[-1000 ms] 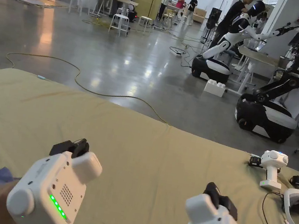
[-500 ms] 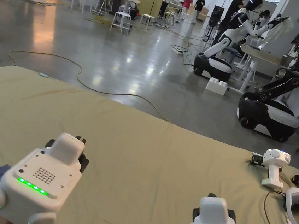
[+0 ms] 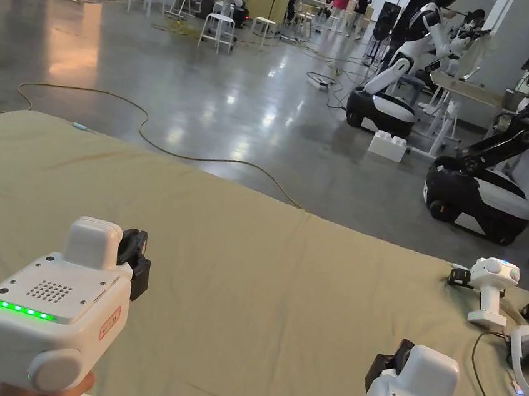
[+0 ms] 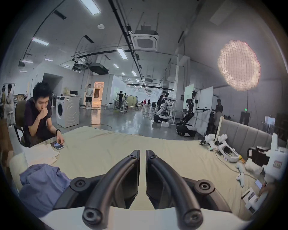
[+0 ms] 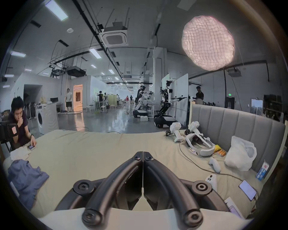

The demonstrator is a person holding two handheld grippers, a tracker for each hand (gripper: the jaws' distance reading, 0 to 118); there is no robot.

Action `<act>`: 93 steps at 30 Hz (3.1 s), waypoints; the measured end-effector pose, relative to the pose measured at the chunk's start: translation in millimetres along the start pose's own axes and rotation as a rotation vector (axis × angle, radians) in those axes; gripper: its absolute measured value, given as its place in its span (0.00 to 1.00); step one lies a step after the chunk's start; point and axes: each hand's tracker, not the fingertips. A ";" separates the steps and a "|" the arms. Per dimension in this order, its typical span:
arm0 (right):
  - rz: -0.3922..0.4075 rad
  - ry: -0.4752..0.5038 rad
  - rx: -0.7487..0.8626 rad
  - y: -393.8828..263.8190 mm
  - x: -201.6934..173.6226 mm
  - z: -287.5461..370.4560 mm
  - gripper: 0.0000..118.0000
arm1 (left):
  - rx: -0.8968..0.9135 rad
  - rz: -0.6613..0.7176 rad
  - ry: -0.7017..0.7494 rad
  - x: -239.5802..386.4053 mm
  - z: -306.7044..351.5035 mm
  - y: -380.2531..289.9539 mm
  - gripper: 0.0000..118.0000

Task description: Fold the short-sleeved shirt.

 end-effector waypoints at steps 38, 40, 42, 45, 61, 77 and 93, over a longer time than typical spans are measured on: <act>0.152 0.166 -0.193 -45.8 -73.7 -23.0 0.00 | -0.947 0.185 0.207 -260.0 9.7 -132.7 0.63; 0.158 0.167 -0.202 -47.7 -72.9 -22.5 0.00 | -1.000 0.184 0.227 -265.3 -3.4 -154.4 0.63; 0.166 0.165 -0.209 -48.4 -72.5 -22.2 0.00 | -0.939 0.085 0.272 -255.3 -2.9 -151.9 0.61; 0.166 0.153 -0.209 -50.3 -69.4 -21.7 0.00 | -0.912 0.001 0.282 -247.6 -3.6 -155.4 0.35; 0.104 0.140 -0.204 -45.2 -58.8 -20.8 0.00 | -0.535 0.145 0.285 -234.5 37.3 -35.9 0.05; 0.003 0.095 -0.059 7.5 1.6 5.5 0.00 | -0.181 0.027 -0.085 -76.6 6.0 134.3 0.05; 0.003 -0.062 -0.054 -2.0 101.5 43.8 0.00 | -0.389 -0.084 -0.588 169.1 -55.1 22.8 0.05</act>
